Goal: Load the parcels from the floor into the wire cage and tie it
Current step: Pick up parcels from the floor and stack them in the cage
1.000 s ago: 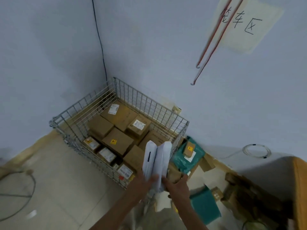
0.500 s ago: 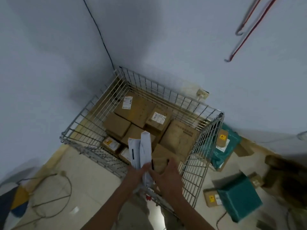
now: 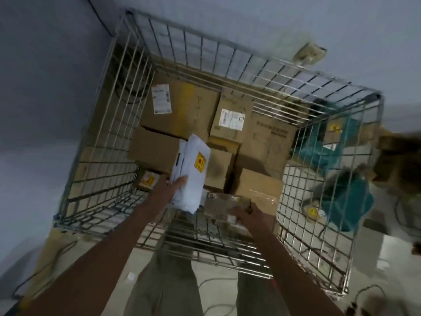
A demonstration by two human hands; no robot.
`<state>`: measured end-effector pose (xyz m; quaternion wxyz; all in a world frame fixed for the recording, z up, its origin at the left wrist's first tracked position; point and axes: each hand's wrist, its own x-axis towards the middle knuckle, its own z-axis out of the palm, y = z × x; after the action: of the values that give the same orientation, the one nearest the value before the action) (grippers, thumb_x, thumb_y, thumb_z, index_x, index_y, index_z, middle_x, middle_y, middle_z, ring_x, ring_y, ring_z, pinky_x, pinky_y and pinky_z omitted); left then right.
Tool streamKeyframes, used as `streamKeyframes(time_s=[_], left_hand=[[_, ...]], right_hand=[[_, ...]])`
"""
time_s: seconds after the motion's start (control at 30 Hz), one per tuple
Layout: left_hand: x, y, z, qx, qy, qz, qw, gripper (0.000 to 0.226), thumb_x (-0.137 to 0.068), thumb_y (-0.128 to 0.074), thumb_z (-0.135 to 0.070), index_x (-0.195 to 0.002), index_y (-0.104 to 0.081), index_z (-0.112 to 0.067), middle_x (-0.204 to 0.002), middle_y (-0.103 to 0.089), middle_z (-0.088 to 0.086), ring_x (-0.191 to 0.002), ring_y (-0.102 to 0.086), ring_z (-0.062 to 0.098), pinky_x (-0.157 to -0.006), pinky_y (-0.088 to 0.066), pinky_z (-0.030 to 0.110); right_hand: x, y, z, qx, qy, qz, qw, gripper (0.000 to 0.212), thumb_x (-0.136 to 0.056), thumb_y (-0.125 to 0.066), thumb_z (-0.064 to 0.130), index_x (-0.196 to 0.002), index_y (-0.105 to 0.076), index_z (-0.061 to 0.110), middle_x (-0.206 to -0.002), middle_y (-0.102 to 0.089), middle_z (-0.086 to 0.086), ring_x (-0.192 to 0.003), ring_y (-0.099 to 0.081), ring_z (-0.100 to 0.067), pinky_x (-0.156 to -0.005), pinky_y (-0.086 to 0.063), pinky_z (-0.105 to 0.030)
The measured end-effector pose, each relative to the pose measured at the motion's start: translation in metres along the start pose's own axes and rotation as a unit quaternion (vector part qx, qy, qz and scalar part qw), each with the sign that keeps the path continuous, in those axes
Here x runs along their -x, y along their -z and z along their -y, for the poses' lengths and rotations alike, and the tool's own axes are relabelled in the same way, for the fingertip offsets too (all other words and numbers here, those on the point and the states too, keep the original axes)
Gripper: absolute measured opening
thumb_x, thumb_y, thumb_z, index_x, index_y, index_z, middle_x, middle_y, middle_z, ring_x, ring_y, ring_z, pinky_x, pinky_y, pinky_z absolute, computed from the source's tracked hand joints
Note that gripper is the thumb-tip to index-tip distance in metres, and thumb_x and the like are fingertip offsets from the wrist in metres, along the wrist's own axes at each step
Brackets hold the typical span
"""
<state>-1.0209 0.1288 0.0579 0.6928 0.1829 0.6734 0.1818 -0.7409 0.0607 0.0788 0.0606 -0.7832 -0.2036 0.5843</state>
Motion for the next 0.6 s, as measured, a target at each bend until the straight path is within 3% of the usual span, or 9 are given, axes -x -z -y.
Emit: streamKeyframes(time_s=[0.07, 0.2, 0.27, 0.43, 0.5, 0.6], left_hand=[[-0.017, 0.028, 0.004, -0.01, -0.004, -0.035, 0.999, 0.086, -0.077, -0.085, -0.05, -0.147, -0.05, -0.015, -0.138, -0.062, 0.006, -0.122, -0.063, 0.03, -0.1, -0.051, 0.046], [-0.051, 0.075, 0.028, -0.055, -0.019, -0.055, 0.997, 0.094, -0.065, -0.085, -0.069, -0.139, -0.059, -0.015, -0.129, -0.068, 0.006, -0.108, -0.071, 0.024, -0.1, -0.055, 0.05], [-0.059, 0.086, 0.035, -0.072, -0.032, -0.056, 0.995, 0.092, -0.064, -0.08, -0.076, -0.132, -0.063, -0.017, -0.122, -0.072, 0.005, -0.104, -0.072, 0.024, -0.098, -0.056, 0.049], [-0.072, 0.078, 0.047, -0.026, -0.066, -0.031, 0.997, 0.084, -0.073, -0.077, -0.066, -0.133, -0.065, -0.007, -0.124, -0.073, 0.011, -0.115, -0.07, 0.028, -0.103, -0.052, 0.047], [-0.078, 0.075, 0.054, -0.026, -0.067, -0.019, 0.997, 0.092, -0.07, -0.078, -0.072, -0.135, -0.063, -0.01, -0.126, -0.072, 0.009, -0.117, -0.069, 0.028, -0.099, -0.052, 0.044], [-0.09, 0.071, 0.064, -0.008, -0.067, -0.03, 0.997, 0.087, -0.072, -0.078, -0.071, -0.137, -0.061, -0.016, -0.129, -0.071, 0.005, -0.117, -0.069, 0.026, -0.098, -0.053, 0.045]], right_hand=[[-0.022, -0.018, -0.012, 0.019, -0.008, -0.028, 0.999, 0.02, -0.084, -0.081, 0.029, -0.092, -0.065, 0.021, -0.094, -0.071, -0.005, -0.092, -0.068, -0.027, -0.084, -0.057, -0.044], [-0.066, -0.032, -0.053, 0.056, -0.04, -0.058, 0.996, 0.051, -0.069, -0.091, 0.035, -0.104, -0.06, 0.016, -0.1, -0.07, -0.008, -0.088, -0.066, -0.023, -0.072, -0.051, -0.034], [-0.082, -0.039, -0.062, 0.062, -0.04, -0.044, 0.996, 0.05, -0.073, -0.089, 0.026, -0.104, -0.05, 0.022, -0.103, -0.069, -0.011, -0.084, -0.066, -0.023, -0.074, -0.055, -0.039], [-0.127, -0.077, -0.052, 0.068, -0.019, -0.001, 0.998, 0.044, -0.081, -0.082, 0.023, -0.114, -0.053, 0.018, -0.101, -0.067, -0.008, -0.086, -0.071, -0.031, -0.077, -0.061, -0.051], [-0.146, -0.099, -0.043, 0.072, -0.002, 0.012, 0.997, 0.04, -0.083, -0.08, 0.023, -0.114, -0.056, 0.02, -0.102, -0.066, -0.007, -0.087, -0.069, -0.03, -0.081, -0.061, -0.048], [-0.17, -0.131, -0.039, 0.082, 0.008, 0.024, 0.996, 0.054, -0.085, -0.078, 0.027, -0.133, -0.055, 0.018, -0.111, -0.067, -0.007, -0.092, -0.068, -0.026, -0.079, -0.059, -0.037]])
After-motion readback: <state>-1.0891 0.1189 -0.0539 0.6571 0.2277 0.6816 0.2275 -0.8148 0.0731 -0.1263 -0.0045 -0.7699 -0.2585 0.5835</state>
